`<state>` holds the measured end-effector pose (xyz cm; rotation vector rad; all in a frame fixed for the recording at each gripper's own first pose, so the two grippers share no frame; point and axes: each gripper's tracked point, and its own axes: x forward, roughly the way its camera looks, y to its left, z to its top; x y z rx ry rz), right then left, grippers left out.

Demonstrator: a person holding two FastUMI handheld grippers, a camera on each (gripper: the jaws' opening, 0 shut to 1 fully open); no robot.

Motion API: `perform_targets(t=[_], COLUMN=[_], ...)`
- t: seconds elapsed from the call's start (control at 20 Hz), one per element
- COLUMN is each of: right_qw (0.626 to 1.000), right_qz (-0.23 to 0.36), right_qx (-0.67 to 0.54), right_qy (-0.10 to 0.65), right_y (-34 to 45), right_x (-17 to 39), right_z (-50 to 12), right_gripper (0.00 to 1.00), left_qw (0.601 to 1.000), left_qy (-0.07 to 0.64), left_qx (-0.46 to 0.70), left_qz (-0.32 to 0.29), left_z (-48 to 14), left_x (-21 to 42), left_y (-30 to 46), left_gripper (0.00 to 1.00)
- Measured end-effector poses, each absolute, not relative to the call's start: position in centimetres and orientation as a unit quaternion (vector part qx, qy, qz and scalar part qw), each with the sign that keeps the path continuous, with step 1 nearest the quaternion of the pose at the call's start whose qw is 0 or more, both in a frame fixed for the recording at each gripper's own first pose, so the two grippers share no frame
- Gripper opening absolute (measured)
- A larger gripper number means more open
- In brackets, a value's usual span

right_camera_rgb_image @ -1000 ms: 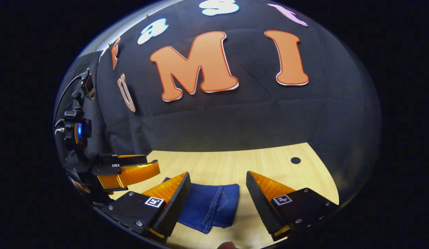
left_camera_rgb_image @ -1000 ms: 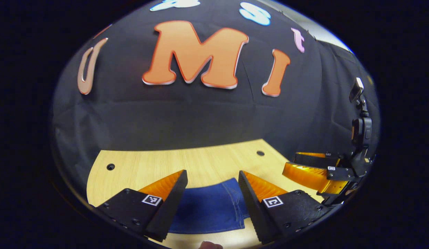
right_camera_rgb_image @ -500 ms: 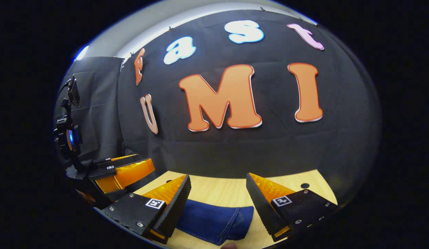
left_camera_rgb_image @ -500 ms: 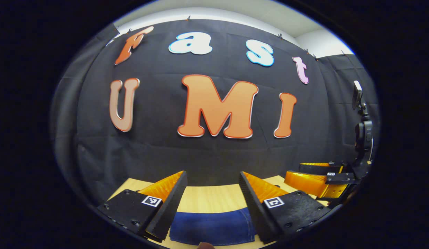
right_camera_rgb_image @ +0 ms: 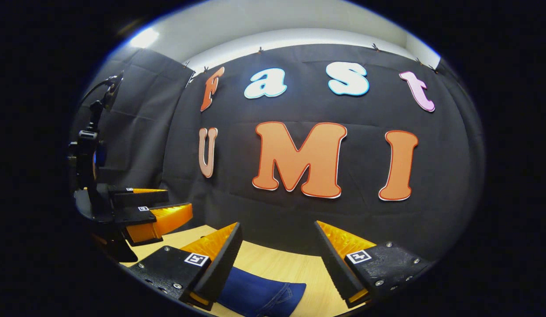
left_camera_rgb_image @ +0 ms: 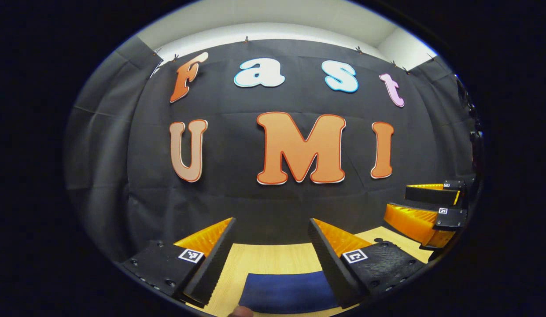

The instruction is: Grasp the waist and the cuffs of the jeans and fold them to make the two legs overlap; first hold the waist and fold one-third of the jeans toward the cuffs, then hold the cuffs and fold the remaining one-third in the same direction to finish folding.

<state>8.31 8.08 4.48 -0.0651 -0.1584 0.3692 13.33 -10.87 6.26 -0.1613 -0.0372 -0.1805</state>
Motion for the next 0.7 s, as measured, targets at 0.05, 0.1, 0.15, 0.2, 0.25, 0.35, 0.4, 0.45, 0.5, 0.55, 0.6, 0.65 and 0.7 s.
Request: perform_targets(t=[0.05, 0.1, 0.15, 0.2, 0.25, 0.35, 0.4, 0.45, 0.5, 0.55, 0.6, 0.65, 0.7], right_qw=[0.980, 0.980, 0.980, 0.981, 0.982, 0.984, 0.984, 0.984, 0.984, 0.985, 0.985, 0.985, 0.985], right_qz=[0.181, 0.180, 0.176, 0.172, 0.164, 0.156, 0.157, 0.156, 0.157, 0.155, 0.154, 0.155, 0.154], right_qx=[-0.032, -0.032, -0.032, -0.033, -0.032, -0.025, -0.020, -0.017, -0.015, -0.016, -0.017, -0.018, -0.018], right_qy=[-0.079, -0.080, -0.084, -0.085, -0.087, -0.087, -0.085, -0.083, -0.082, -0.080, -0.078, -0.075, -0.073], right_y=[8.2, 8.1, 7.9, 7.8, 7.6, 7.2, 7.5, 7.5, 7.5, 7.3, 7.2, 7.2, 7.2], right_x=[8.3, 8.2, 8.0, 8.0, 7.9, 7.8, 7.9, 8.0, 8.1, 8.1, 8.1, 8.0, 7.9], right_z=[4.2, 4.1, 4.1, 3.9, 3.8, 3.7, 3.7, 3.5, 3.3, 3.1, 2.8, 2.6, 2.4], right_gripper=[0.98, 0.98, 0.98, 0.98, 0.97, 0.98, 0.98, 0.98, 0.98, 0.98, 0.98, 0.98, 0.98], left_qw=[0.991, 0.992, 0.993, 0.994, 0.994, 0.993, 0.993, 0.994, 0.994, 0.994, 0.994, 0.994, 0.994], left_qy=[-0.019, -0.019, -0.018, -0.014, -0.011, -0.014, -0.013, -0.011, -0.008, -0.006, -0.002, -0.003, -0.004], left_qx=[-0.088, -0.087, -0.079, -0.072, -0.072, -0.079, -0.076, -0.074, -0.075, -0.079, -0.082, -0.083, -0.080], left_qz=[-0.095, -0.092, -0.085, -0.083, -0.085, -0.088, -0.084, -0.083, -0.081, -0.081, -0.078, -0.075, -0.071], left_z=[6.0, 5.7, 5.5, 4.8, 4.6, 4.8, 4.5, 4.4, 4.2, 4.1, 3.8, 3.7, 3.7], left_x=[13.1, 13.0, 12.7, 12.7, 12.6, 12.4, 12.5, 12.5, 12.6, 12.6, 12.7, 12.6, 12.4], left_y=[-11.1, -11.0, -10.7, -10.8, -10.9, -11.1, -10.8, -10.7, -10.7, -10.6, -10.5, -10.3, -10.1], left_gripper=[0.97, 0.98, 0.98, 0.96, 0.97, 0.98, 0.97, 0.98, 0.98, 0.98, 0.97, 0.98, 0.98])
